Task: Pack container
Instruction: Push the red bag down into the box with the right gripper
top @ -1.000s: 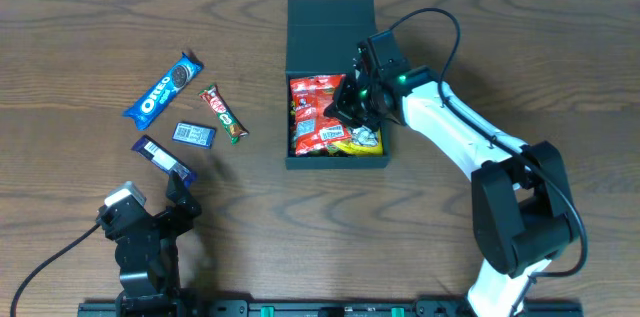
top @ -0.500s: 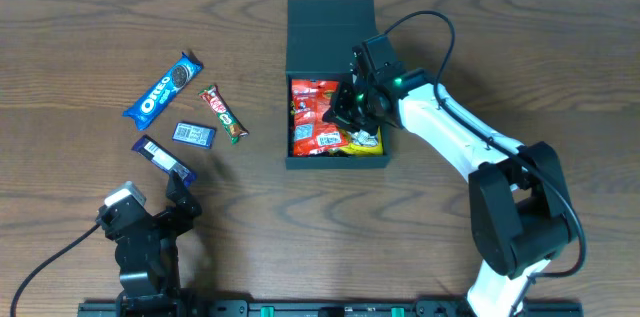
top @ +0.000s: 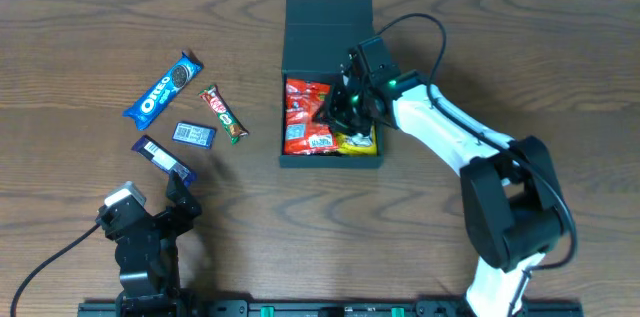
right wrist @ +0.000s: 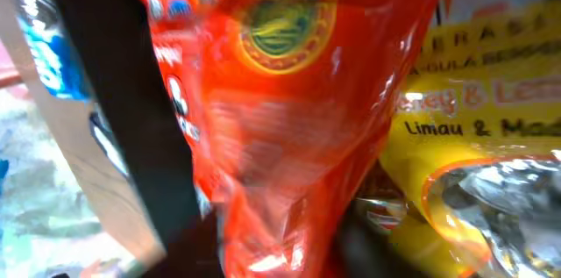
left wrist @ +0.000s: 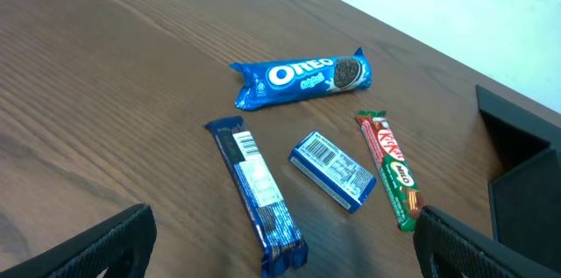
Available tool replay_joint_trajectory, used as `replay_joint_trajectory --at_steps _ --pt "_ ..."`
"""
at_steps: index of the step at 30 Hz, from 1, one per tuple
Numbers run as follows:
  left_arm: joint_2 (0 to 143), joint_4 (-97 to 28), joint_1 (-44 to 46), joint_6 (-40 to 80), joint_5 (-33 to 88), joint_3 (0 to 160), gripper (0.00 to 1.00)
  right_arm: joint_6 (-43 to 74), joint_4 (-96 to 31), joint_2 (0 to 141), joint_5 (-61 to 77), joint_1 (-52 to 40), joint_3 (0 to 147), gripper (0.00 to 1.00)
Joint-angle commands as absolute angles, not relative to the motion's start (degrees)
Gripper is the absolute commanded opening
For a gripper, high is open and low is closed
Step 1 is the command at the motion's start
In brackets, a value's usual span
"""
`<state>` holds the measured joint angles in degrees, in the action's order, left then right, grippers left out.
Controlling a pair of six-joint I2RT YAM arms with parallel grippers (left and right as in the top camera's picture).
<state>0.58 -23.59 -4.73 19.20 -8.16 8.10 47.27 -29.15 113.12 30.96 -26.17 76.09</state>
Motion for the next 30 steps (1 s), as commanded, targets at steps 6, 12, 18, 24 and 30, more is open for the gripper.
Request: replay_joint_trajectory --at_steps 6,12,18,24,30 --pt "0.3 -23.9 -4.8 18.2 -9.0 7.0 0.95 41.4 -28.9 110.5 31.7 -25.0 76.3 0.82" --pt "0.3 -23.9 -4.8 18.2 -9.0 7.0 0.95 35.2 -29.4 102.2 28.3 -23.7 76.5 0.80" --pt "0.3 -23.9 -4.8 18.2 -9.0 7.0 0.95 30.7 -31.1 101.3 27.4 -24.9 76.5 0.01" --pt "0.3 -23.9 -4.8 18.2 -9.0 7.0 0.95 27.5 -34.0 107.9 33.3 -26.0 76.5 0.01" --pt "0.3 -23.9 -4.8 18.2 -9.0 7.0 0.95 25.8 -35.7 115.3 35.0 -25.9 76.5 0.01"
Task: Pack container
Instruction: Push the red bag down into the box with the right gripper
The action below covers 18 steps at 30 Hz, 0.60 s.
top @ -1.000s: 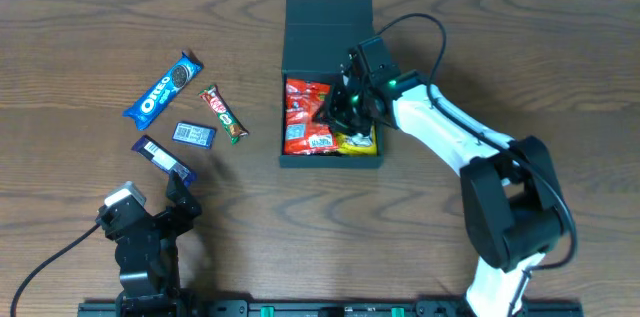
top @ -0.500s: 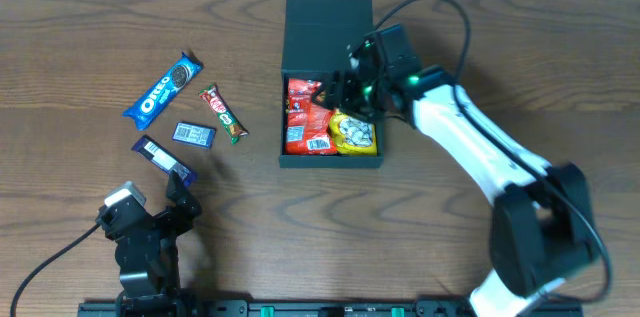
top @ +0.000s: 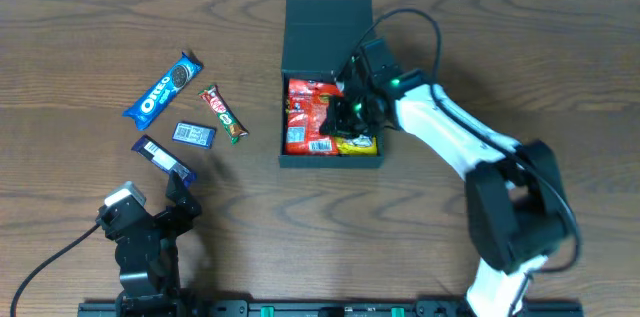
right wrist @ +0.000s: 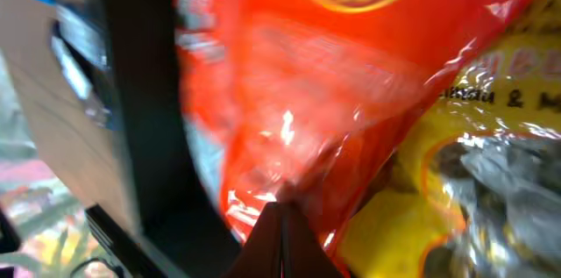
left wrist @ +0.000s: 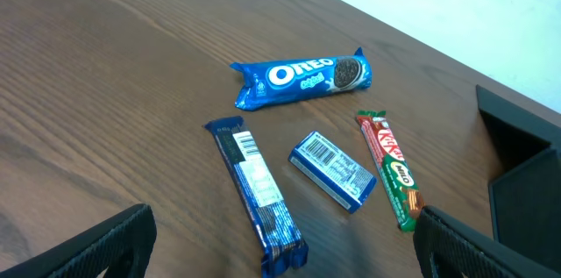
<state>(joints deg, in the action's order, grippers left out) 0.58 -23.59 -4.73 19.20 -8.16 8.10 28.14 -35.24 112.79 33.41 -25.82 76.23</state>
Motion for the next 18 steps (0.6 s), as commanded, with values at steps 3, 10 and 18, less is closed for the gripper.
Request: replay_joint_trajectory --at_steps 3,10,18 --pt "0.3 -23.9 -4.8 18.2 -9.0 7.0 0.95 25.6 -35.0 117.4 35.0 -25.9 76.5 0.01" --pt "0.3 -23.9 -4.8 18.2 -9.0 7.0 0.95 24.3 -31.7 117.6 36.8 -25.9 76.5 0.01" --pt "0.3 -23.9 -4.8 18.2 -9.0 7.0 0.95 19.6 -29.2 116.0 41.4 -25.1 77.5 0.01"
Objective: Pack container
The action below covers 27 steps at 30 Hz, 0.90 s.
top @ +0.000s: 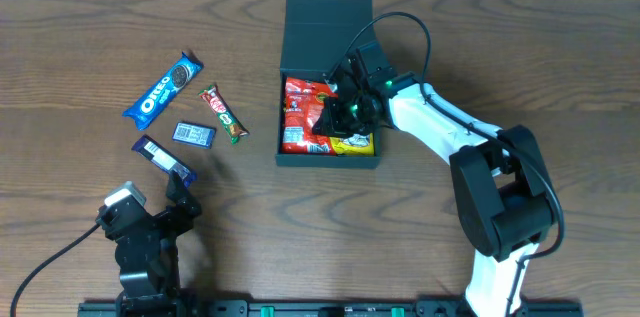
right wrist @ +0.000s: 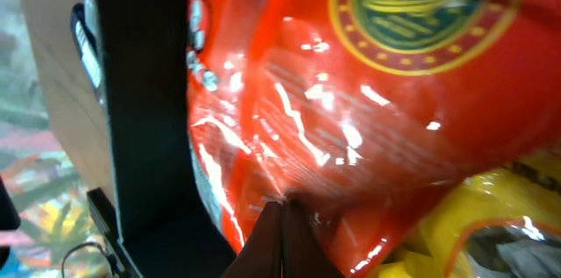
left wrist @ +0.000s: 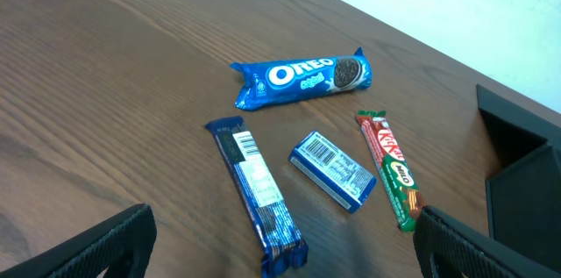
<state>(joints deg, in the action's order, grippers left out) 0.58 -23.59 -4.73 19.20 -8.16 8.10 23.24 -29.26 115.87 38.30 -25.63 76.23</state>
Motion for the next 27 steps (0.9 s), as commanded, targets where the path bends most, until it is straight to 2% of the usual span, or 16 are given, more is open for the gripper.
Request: replay_joint_trajectory --at_steps 1,7,10,27 --pt "0.3 -23.9 -4.8 18.2 -9.0 7.0 0.95 18.9 -29.1 114.9 40.9 -24.8 77.6 0.01" --pt "0.3 -23.9 -4.8 18.2 -9.0 7.0 0.95 20.0 -31.1 108.7 22.3 -22.9 77.6 0.01" --pt "0.3 -23.9 -4.8 18.2 -9.0 7.0 0.95 20.3 -30.3 109.0 19.2 -22.5 77.6 0.01" --pt "0.3 -23.9 -4.8 18.2 -9.0 7.0 0.95 22.6 -22.0 117.0 22.9 -24.0 77.6 0.01"
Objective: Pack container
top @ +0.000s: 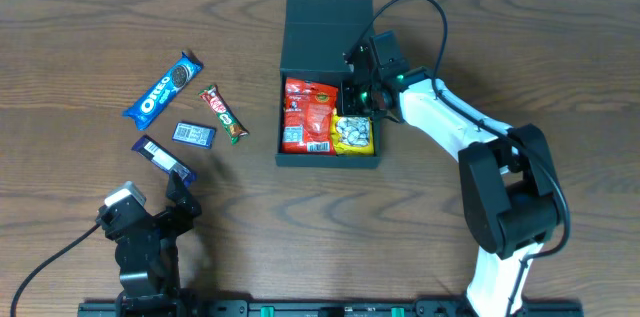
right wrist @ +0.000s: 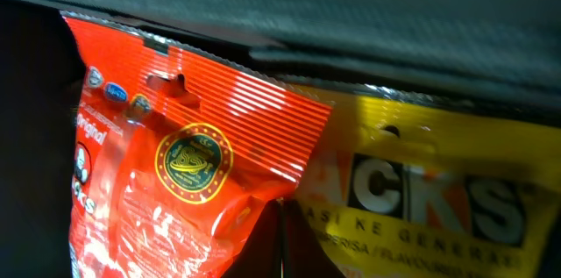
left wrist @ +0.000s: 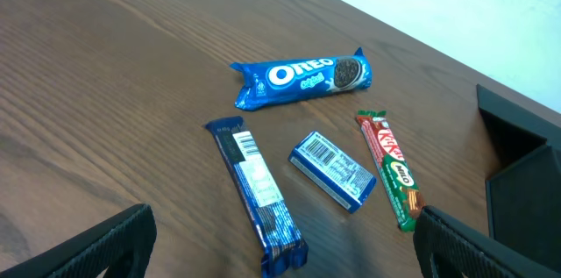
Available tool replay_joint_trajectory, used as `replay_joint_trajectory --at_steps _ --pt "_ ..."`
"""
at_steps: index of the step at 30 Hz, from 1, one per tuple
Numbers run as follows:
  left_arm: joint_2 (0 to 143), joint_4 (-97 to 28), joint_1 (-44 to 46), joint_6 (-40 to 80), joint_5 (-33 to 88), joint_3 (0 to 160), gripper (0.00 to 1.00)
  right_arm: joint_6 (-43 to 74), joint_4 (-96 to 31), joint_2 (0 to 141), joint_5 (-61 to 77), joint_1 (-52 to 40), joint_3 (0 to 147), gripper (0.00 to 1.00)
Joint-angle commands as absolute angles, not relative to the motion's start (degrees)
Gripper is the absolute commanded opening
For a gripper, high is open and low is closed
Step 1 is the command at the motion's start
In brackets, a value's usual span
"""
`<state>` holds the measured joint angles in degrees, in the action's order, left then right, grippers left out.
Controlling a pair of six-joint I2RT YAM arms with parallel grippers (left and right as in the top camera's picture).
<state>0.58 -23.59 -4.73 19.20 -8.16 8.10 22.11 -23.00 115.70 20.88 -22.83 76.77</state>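
The black box (top: 329, 161) stands mid-table with its lid (top: 328, 32) folded back. Inside lie a red snack bag (top: 308, 115) (right wrist: 166, 181) on the left and a yellow one (top: 352, 133) (right wrist: 438, 217) on the right. My right gripper (top: 362, 85) (right wrist: 280, 234) is shut and empty, at the box's back right, its tip where the two bags meet. My left gripper (top: 150, 199) (left wrist: 280, 271) rests open at the front left, its fingers (left wrist: 96, 243) wide apart. Before it lie an Oreo pack (left wrist: 302, 76), a red-green bar (left wrist: 390, 168), a small blue packet (left wrist: 333, 170) and a dark blue bar (left wrist: 257, 192).
The four loose snacks lie in a cluster left of the box, Oreo pack (top: 162, 88) farthest back, dark blue bar (top: 165, 159) nearest my left arm. The right arm's cable (top: 420, 7) loops over the table behind the box. The box's back wall (right wrist: 351, 32) fills the top of the right wrist view.
My right gripper has moved from over the red bag in the middle of the box to the back right corner. The yellow bag now shows in full. The left arm is unchanged.
My right gripper was low in the box between the red and yellow bags. It was then tip-down on the red bag, farther left by the last earlier moment. Now it is drawn back to the rear, both bags lying flat. The left arm and loose snacks stayed put.
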Motion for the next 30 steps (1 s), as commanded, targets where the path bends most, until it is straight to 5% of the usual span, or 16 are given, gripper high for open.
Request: replay_joint_trajectory --at_steps 1,12,21,27,30 --pt "0.3 -23.9 -4.8 18.2 -9.0 7.0 0.95 22.6 -21.7 117.2 23.0 -24.1 77.6 0.01" --pt "0.3 -23.9 -4.8 18.2 -9.0 7.0 0.95 20.1 -24.3 113.2 23.7 -21.1 79.0 0.01" --pt "0.3 -23.9 -4.8 18.2 -9.0 7.0 0.95 11.3 -22.9 95.2 19.6 -14.4 81.5 0.02" --pt "0.3 -23.9 -4.8 18.2 -9.0 7.0 0.95 9.1 -18.8 87.7 19.7 -8.3 81.5 0.18" --pt "0.3 -23.9 -4.8 18.2 -9.0 7.0 0.95 7.6 -19.0 87.2 22.5 -6.0 81.5 0.35"
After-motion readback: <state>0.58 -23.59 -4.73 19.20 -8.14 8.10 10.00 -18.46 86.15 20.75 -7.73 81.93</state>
